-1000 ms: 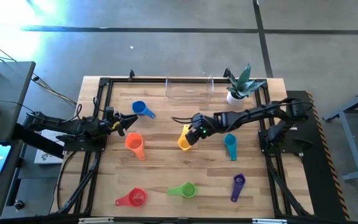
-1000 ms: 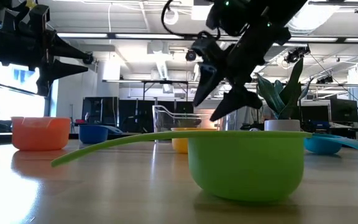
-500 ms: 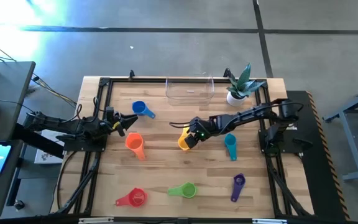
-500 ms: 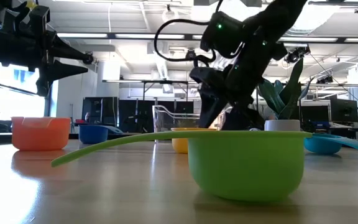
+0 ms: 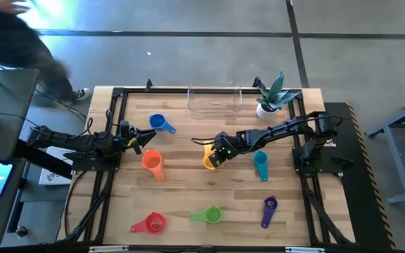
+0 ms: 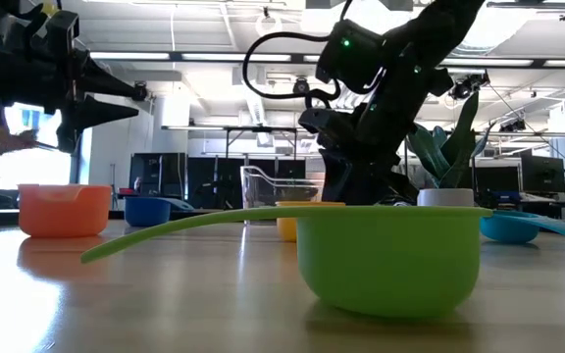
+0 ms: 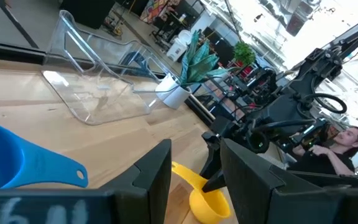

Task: Nest measuring cups in basket
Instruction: Move the yellow measuring cup to the top center of the table

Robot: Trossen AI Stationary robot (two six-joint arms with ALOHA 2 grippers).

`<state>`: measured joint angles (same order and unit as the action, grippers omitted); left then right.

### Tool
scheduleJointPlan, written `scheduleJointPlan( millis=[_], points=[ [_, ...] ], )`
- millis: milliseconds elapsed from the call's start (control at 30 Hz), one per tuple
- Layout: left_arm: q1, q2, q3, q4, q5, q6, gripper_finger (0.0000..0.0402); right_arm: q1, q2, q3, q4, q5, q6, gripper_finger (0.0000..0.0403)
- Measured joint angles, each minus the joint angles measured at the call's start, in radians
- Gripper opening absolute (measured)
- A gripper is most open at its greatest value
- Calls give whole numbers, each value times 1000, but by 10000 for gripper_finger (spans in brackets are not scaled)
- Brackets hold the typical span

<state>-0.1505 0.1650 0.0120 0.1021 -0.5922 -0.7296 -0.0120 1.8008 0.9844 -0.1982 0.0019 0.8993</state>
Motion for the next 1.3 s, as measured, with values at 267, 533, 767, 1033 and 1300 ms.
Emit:
scheduleJointPlan(
  millis=[267, 533, 767, 1033, 1300],
  points=[
    [0, 0, 0, 0, 0, 0, 131, -1, 0, 0, 0, -6, -62, 9],
    [0, 0, 0, -1, 0, 0, 131, -32, -1, 47, -99, -48, -225, 6],
    [0, 0, 0, -1, 0, 0, 131, -89, -1, 117, -298, -56, -487, 5],
    [0, 0, 0, -1, 0, -1, 131, -151, -1, 131, -348, -38, -612, 3],
    [0, 0, 0, -8, 1, 0, 131, -207, -1, 131, -368, -25, -736, 3]
  ],
)
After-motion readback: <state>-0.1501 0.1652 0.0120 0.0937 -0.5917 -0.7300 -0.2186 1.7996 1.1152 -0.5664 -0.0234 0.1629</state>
